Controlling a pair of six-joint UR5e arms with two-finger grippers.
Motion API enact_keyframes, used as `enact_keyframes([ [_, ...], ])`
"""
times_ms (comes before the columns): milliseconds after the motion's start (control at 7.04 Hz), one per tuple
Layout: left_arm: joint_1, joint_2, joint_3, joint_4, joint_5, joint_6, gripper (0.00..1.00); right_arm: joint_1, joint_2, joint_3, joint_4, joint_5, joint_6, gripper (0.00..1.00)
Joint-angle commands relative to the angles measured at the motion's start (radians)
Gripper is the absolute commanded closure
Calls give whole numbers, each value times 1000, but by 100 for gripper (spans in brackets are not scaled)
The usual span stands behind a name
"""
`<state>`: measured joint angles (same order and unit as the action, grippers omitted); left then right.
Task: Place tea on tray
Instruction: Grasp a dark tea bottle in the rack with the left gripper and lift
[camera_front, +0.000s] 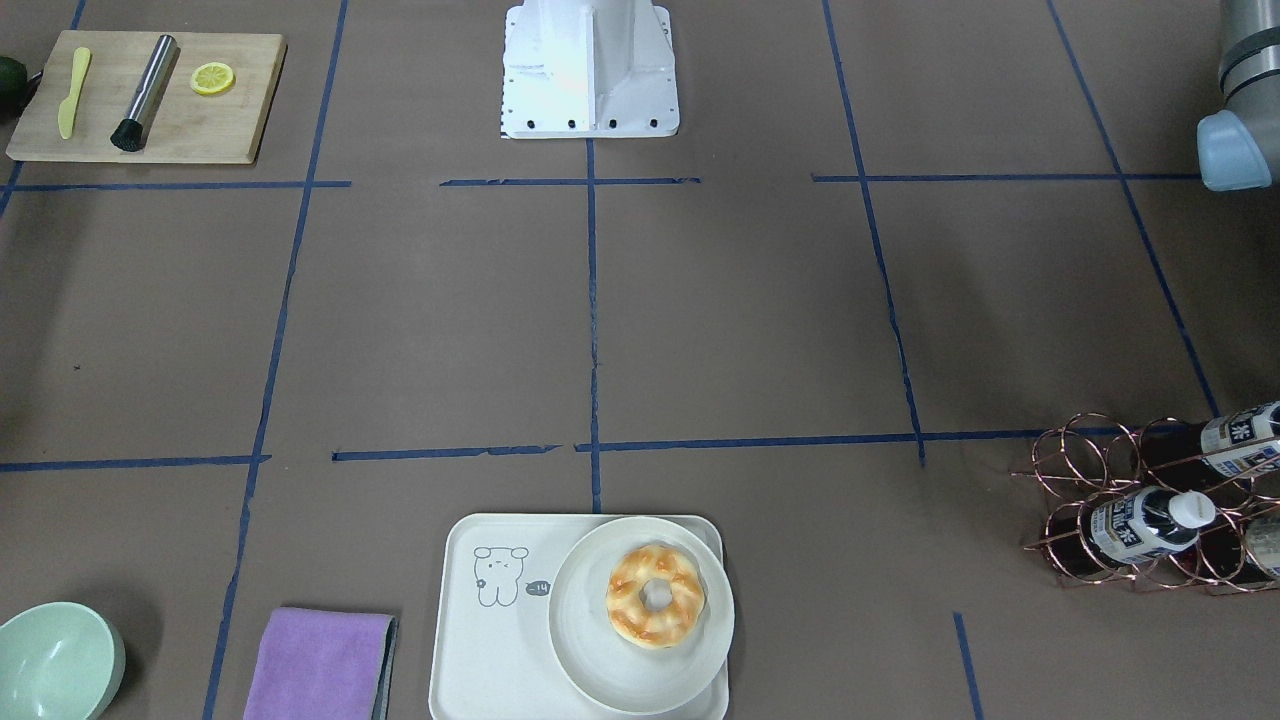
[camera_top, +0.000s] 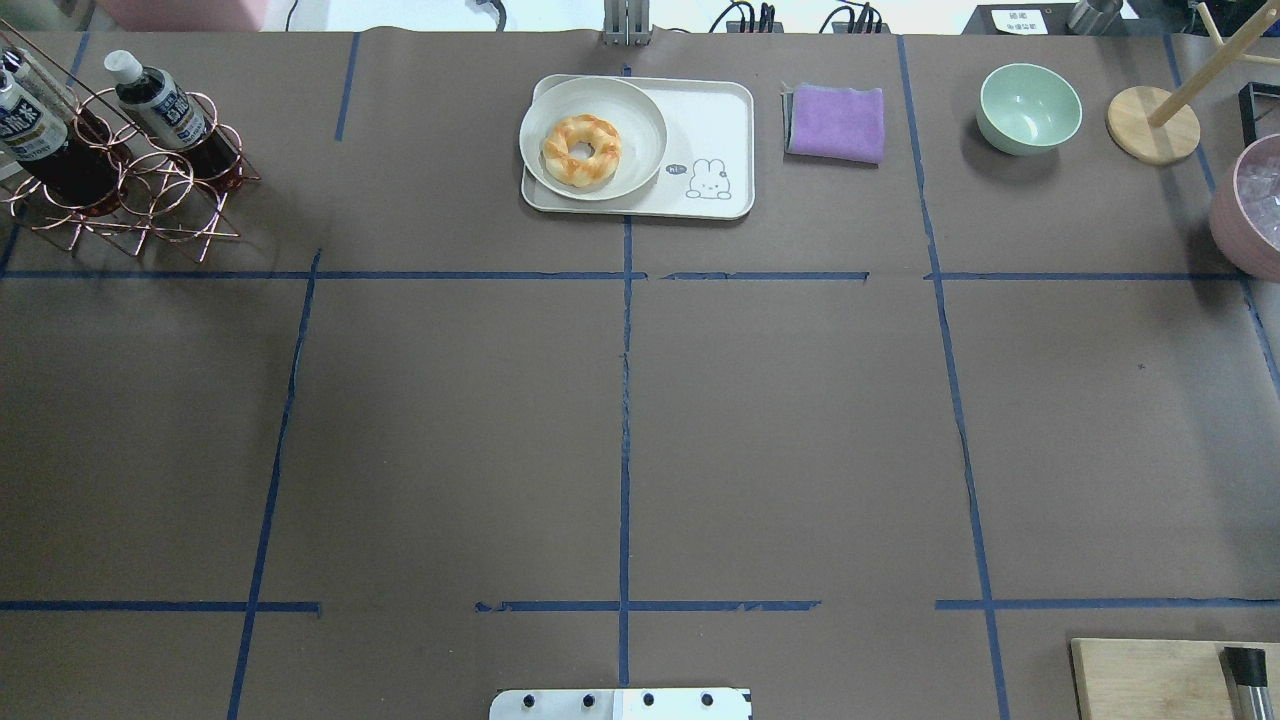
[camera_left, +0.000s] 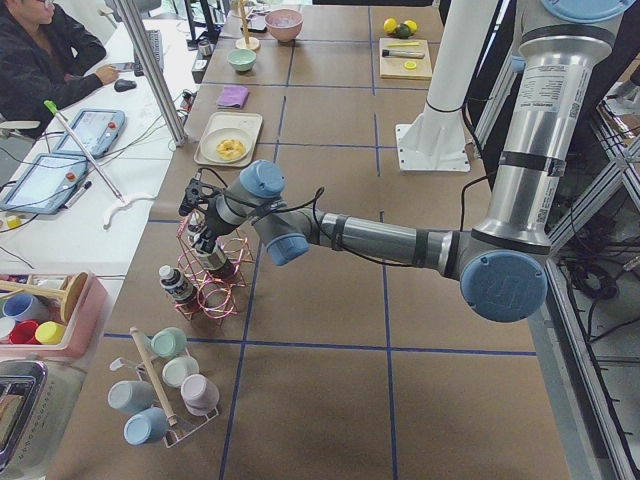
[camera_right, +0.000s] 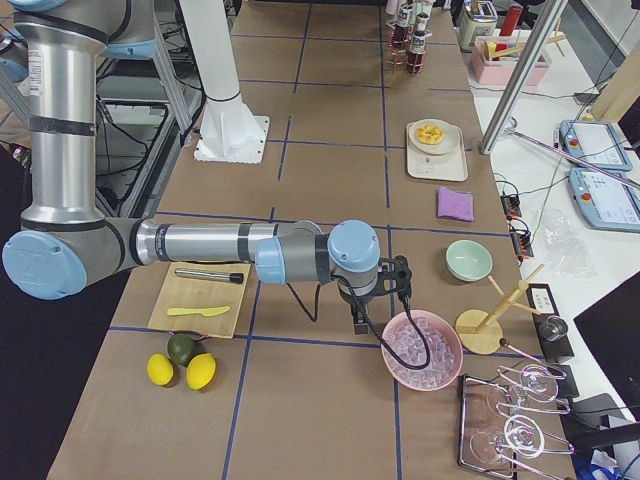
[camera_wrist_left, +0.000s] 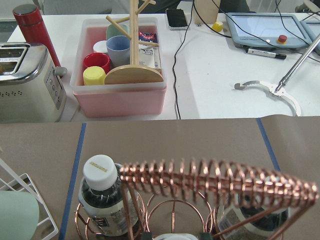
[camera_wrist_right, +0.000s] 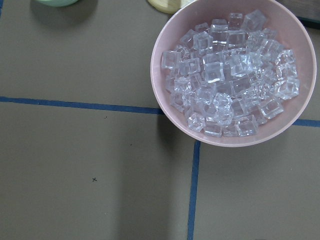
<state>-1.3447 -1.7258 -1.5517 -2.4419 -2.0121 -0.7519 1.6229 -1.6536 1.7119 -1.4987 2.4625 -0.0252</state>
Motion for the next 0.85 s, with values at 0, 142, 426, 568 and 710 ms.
enact_keyframes([
  [0, -22, 6, -80, 70, -34, 0, 98, 0, 0, -1, 0, 1, -1, 0],
  [142, -25, 12, -149, 136, -49, 0, 98, 0, 0, 0, 0, 0, -1, 0],
  [426, -39, 26, -369, 364, -48, -1, 98, 0, -3, 6, -2, 1, -1, 0],
  [568, -36, 41, -496, 479, -39, -17, 98, 2, -3, 5, -2, 1, -1, 0],
  [710, -22, 35, -571, 554, -28, -35, 99, 0, -3, 3, -2, 1, -1, 0],
])
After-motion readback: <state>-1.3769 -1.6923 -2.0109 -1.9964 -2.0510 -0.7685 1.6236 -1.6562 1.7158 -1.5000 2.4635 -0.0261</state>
